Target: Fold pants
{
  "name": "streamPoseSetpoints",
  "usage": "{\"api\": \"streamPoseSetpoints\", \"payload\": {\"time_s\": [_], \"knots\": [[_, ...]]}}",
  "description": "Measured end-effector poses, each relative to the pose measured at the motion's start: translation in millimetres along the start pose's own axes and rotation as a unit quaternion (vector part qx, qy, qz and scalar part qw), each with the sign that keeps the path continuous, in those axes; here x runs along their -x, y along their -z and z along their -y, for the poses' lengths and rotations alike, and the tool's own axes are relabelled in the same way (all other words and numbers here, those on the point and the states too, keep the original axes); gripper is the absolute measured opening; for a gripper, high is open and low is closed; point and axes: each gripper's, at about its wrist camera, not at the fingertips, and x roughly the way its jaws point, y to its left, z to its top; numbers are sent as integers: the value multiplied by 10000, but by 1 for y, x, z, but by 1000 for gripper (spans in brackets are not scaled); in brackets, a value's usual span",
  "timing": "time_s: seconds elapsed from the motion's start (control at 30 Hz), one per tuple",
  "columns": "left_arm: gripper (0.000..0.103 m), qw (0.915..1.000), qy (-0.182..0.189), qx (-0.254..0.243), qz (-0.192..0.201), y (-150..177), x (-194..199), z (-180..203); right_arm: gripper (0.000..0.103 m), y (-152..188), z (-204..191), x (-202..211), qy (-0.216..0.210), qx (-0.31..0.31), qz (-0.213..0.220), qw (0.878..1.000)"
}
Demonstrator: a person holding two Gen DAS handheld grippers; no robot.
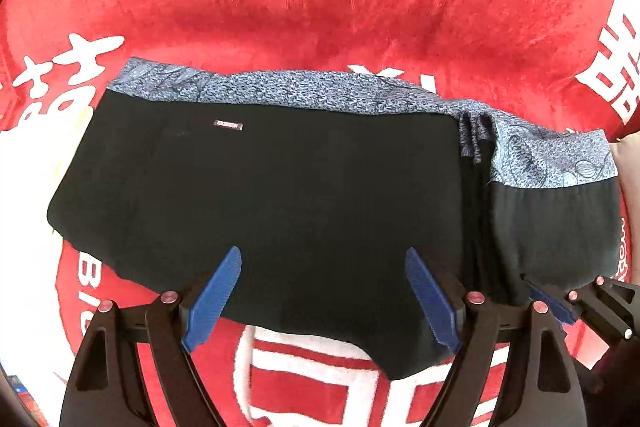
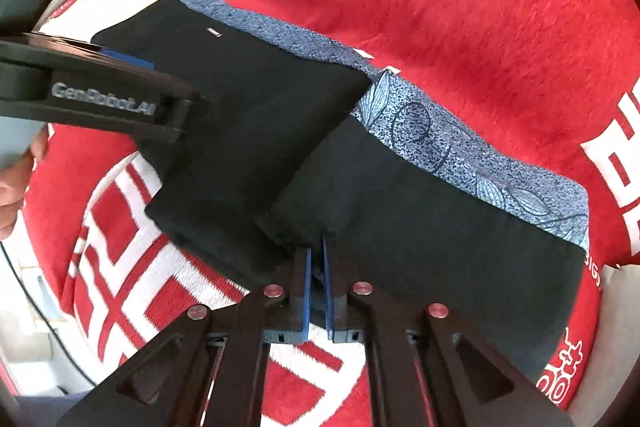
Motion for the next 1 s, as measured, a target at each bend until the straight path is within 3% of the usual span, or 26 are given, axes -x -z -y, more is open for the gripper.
{"api": "streamPoseSetpoints", "payload": {"time_s": [0.13,0.17,0.23,0.33,0.43,0.5,0.57,0.6,0.7,0.9,1.0], "knots": [[85,9998,4,-182,36,-7,7,8,16,-2,7,12,-94,-118,52,9999],[85,9996,32,-264,63,-11,11,15,29,0,11,18,-196,-197,72,9996],[85,9991,77,-405,123,-18,13,29,38,5,33,40,-575,-626,245,9961],[85,9969,293,-695,241,-32,27,61,38,16,88,71,-577,-1649,585,9829],[85,9936,541,-926,348,-46,34,98,35,38,163,84,-372,-2969,672,9518],[85,9914,622,-1082,388,-56,35,123,23,54,214,75,-263,-3766,453,9249],[85,9895,697,-1203,404,-65,28,147,18,68,254,61,-255,-4345,263,8999],[85,9891,693,-1245,378,-71,20,159,17,71,268,55,-258,-4468,196,8941],[85,9904,476,-1273,270,-80,-5,182,16,69,290,40,-336,-4460,110,8943],[85,9957,-296,-861,-160,-71,-46,161,15,33,288,7,-727,-3830,75,9209],[86,9984,-87,-462,-321,-54,-54,137,15,25,270,-7,-602,-3316,-166,9413]]}}
